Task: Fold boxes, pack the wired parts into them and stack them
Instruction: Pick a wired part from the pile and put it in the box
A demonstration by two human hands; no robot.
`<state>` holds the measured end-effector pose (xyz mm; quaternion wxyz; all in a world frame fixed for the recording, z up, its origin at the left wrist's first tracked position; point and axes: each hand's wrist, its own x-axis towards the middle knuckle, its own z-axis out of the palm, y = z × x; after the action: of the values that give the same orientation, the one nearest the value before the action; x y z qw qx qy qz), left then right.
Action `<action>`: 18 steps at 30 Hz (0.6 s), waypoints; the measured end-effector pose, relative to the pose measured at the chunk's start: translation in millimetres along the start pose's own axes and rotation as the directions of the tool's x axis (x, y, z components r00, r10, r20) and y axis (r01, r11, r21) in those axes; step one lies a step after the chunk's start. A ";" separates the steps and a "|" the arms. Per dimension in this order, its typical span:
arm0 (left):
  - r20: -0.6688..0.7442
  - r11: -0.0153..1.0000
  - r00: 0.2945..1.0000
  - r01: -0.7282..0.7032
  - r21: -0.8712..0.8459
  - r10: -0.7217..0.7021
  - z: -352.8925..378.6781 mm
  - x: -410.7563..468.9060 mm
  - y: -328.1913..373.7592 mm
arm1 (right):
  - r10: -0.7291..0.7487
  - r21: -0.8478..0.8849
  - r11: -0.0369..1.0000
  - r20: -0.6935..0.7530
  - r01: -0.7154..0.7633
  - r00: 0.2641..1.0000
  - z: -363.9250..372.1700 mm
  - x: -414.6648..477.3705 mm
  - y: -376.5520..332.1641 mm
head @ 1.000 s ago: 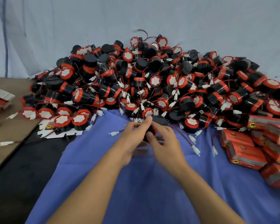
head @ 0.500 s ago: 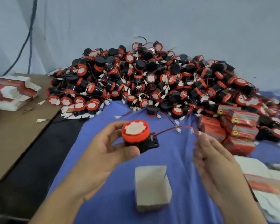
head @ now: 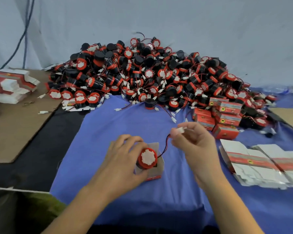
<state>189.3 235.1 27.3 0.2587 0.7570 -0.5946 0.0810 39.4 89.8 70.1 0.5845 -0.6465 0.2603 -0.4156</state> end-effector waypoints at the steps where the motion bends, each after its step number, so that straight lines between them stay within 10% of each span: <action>1: 0.013 0.999 1.000 -0.013 0.040 0.012 2.7 -1.0 0.6 | -0.010 -0.094 0.995 0.021 0.012 1.000 2.4 -0.3 3.0; 9: 0.093 0.961 0.987 0.103 0.257 -0.131 33.8 -18.1 12.4 | 0.079 -0.397 0.917 0.096 -0.035 0.992 24.5 -9.3 31.7; 18: 0.021 0.944 0.948 0.314 0.097 -0.318 51.5 -21.7 20.6 | 0.089 -0.613 0.788 0.202 0.055 0.975 41.1 -8.4 47.3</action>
<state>154.3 225.3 -19.9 0.2220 0.8550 -0.4657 0.0522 76.6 110.3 23.3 0.3710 -0.8409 0.3207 -0.2289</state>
